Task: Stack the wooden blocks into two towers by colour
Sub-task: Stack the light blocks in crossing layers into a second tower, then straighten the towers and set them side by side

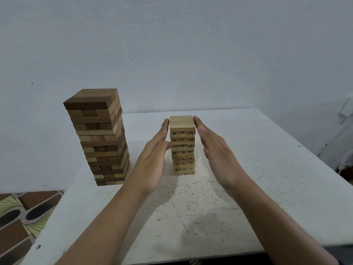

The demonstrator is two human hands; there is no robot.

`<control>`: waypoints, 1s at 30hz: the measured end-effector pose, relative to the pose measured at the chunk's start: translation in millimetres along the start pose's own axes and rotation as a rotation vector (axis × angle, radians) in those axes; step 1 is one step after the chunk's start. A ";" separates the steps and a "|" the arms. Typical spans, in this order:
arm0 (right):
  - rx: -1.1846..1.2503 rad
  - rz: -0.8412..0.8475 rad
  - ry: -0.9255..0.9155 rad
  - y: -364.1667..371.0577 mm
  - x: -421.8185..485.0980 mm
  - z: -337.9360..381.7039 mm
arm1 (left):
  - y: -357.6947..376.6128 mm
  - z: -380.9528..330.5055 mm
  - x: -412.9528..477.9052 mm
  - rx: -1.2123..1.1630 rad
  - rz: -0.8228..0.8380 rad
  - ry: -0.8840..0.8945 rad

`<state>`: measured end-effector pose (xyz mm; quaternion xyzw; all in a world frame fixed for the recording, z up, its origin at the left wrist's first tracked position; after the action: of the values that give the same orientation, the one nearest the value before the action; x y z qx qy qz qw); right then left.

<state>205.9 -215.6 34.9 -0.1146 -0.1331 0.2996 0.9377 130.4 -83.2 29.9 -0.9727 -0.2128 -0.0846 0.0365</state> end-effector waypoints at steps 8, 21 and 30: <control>-0.102 -0.384 -0.128 -22.2 -12.0 -8.2 | -15.6 6.3 -22.3 0.070 -0.007 -0.067; -0.370 0.162 -0.024 36.8 -58.2 -20.7 | -88.8 22.1 -89.8 0.304 0.128 -0.192; -0.656 0.359 -0.029 110.2 -25.9 -7.7 | -183.7 20.0 -82.1 0.453 -0.085 -0.173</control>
<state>129.5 -144.5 -9.5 -0.4261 -0.2129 0.4024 0.7818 -17.3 52.1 1.8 -0.9335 -0.2696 0.0472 0.2318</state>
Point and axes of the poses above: each hand's wrist, its own x-axis towards the middle knuckle, its own y-axis out of the palm, z = x × y, the point moved 5 cm from there along x, towards the middle knuckle, and after that the axes turned 10 degrees about -x, right-handed, at the moved point
